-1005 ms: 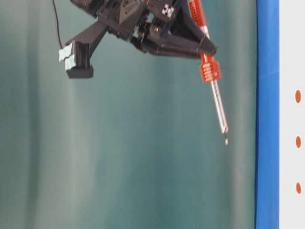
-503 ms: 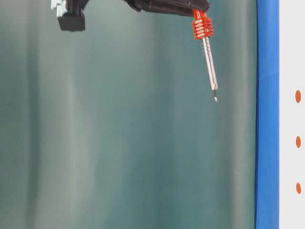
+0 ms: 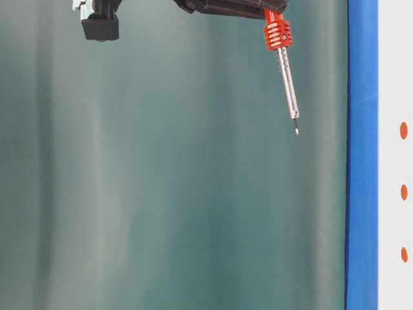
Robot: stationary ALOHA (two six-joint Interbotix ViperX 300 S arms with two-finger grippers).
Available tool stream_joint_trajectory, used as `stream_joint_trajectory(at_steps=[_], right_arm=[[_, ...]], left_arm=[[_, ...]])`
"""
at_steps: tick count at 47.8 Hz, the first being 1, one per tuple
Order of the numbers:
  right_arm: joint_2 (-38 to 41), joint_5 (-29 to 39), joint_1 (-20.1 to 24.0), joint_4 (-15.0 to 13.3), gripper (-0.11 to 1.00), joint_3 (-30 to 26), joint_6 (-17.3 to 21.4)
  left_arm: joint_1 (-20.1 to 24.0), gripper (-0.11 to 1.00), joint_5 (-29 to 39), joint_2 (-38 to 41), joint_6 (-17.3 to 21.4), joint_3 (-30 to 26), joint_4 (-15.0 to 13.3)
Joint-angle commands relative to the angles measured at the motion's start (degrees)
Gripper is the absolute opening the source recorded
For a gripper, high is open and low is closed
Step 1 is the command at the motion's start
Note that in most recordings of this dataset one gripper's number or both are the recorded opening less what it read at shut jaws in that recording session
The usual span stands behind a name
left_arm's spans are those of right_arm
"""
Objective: Touch the tip of the soldering iron to the mark.
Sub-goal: 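Raise the iron tip and shift it rightward again, then lower the iron tip onto the rightmost red dot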
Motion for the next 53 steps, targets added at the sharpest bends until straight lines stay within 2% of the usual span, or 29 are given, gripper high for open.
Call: stream_joint_trajectory(at_steps=[1,17,35,53], right_arm=[[-0.1,-0.4,-0.1,-0.1,0.06,-0.5,0.1],[1.9,-2.0,0.3,0.2,0.06,1.0,0.1],[8.3,-6.9,0.9,0.8,0.06,2.9,0.1],[13.0,-8.6,1.0,0.8,0.06,3.0,0.1]], left_arm=[[0.1,0.00,-0.6,0.2,-0.1,-0.5,0.0],[0.2,0.00,-0.8,0.2,-0.1,-0.6,0.0],[0.1,0.00,-1.3,0.3,-0.1,-0.5,0.0],[0.1,0.00,-1.1,0.2,-0.1,-0.5,0.0]])
